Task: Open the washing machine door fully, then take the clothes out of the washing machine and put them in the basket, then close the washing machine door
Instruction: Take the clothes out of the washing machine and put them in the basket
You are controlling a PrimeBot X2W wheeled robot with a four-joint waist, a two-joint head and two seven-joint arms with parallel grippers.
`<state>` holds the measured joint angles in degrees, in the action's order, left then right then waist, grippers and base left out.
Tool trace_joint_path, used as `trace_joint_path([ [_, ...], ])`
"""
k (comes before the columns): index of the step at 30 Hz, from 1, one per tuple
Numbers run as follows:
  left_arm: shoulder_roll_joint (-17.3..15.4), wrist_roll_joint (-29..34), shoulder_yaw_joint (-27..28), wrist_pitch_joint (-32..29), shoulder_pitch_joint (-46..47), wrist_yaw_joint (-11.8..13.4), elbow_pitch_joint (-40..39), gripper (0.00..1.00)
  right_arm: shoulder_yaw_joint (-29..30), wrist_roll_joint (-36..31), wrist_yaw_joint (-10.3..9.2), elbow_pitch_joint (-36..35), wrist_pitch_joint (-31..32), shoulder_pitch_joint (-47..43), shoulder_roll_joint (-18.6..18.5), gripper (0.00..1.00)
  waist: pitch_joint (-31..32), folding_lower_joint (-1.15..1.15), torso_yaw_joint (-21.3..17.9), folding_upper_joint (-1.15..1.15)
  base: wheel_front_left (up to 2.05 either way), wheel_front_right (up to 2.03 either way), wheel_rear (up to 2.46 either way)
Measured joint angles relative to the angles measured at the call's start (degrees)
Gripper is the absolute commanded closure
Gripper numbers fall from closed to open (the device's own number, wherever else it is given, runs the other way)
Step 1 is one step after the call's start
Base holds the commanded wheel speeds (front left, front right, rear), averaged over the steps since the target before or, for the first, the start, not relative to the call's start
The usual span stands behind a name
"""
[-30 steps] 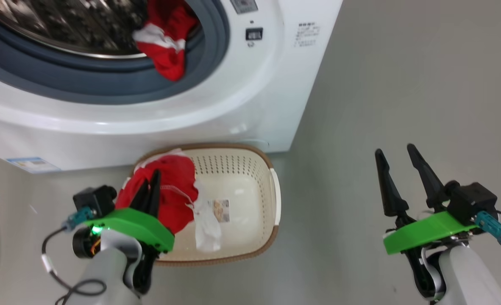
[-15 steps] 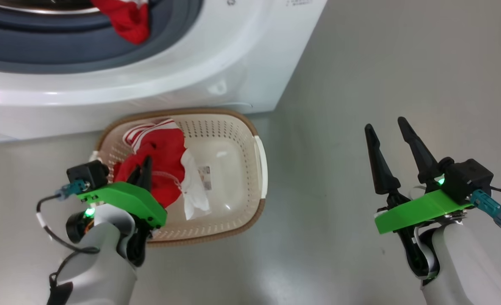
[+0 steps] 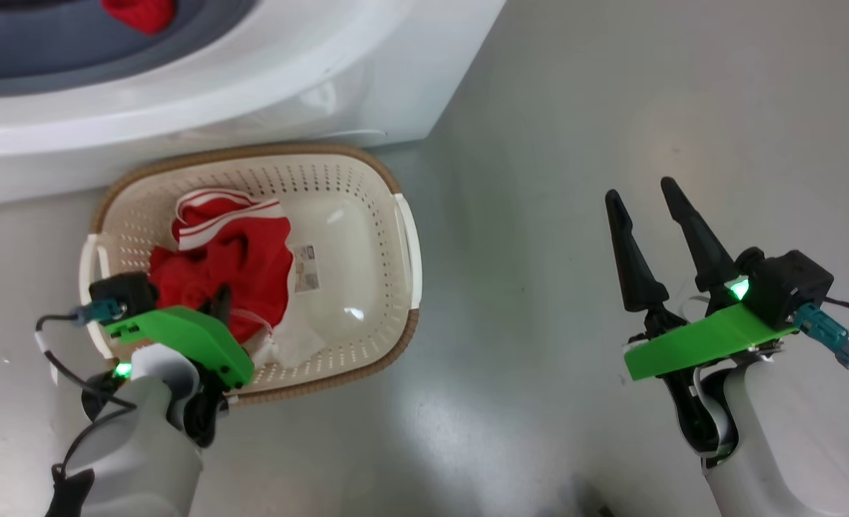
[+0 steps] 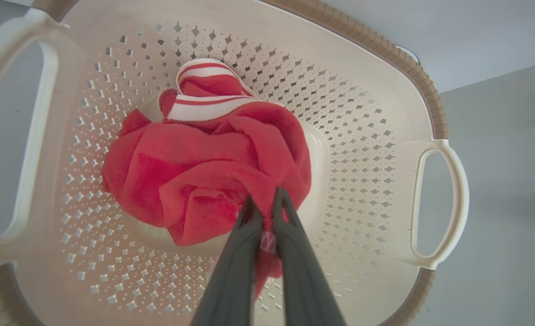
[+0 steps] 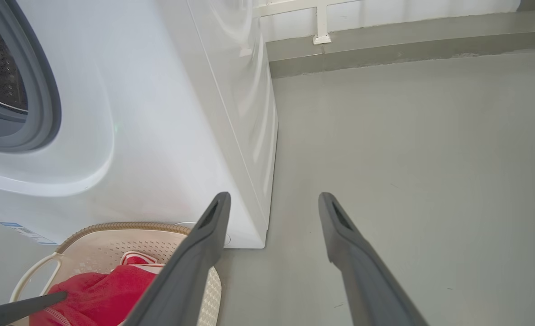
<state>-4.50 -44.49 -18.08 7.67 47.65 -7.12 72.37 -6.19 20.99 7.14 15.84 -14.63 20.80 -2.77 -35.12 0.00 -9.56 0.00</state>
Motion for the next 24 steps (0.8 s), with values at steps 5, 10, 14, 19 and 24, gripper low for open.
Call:
trace_joint_path([
  [5,-0.03,0.02,-0.96,0.14,1.31,-0.02,0.43,1.0,-0.38,0.63,0.0,0.12,-0.01,0.94,0.0,0.0,-1.99,0.0,-0.56,0.0,0.0,0.0,0.0],
  [10,0.19,-0.46,-1.77,0.9,1.73,-0.03,0.54,0.0,-0.32,0.69,0.0,0.94,0.0,1.02,0.0,0.0,-2.51,0.0,-0.29,0.0,0.0,0.0,0.0],
  [14,0.29,-1.0,-1.87,2.02,1.93,-0.03,0.44,0.0,0.46,0.09,0.0,1.7,-0.01,2.21,-0.01,0.0,-2.34,0.0,0.36,0.0,0.0,0.0,0.0],
  [19,0.32,-1.93,-2.38,4.72,2.21,-0.03,-1.99,0.0,1.16,-0.46,0.0,3.11,-0.01,2.65,-0.01,0.0,-1.84,0.0,1.46,0.0,0.0,0.0,0.0],
  [24,0.03,-2.19,-3.5,6.13,2.01,-0.03,-5.64,0.0,2.08,-1.51,0.0,3.61,-0.01,2.82,-0.01,0.0,-0.58,0.0,2.48,0.0,0.0,0.0,0.0],
])
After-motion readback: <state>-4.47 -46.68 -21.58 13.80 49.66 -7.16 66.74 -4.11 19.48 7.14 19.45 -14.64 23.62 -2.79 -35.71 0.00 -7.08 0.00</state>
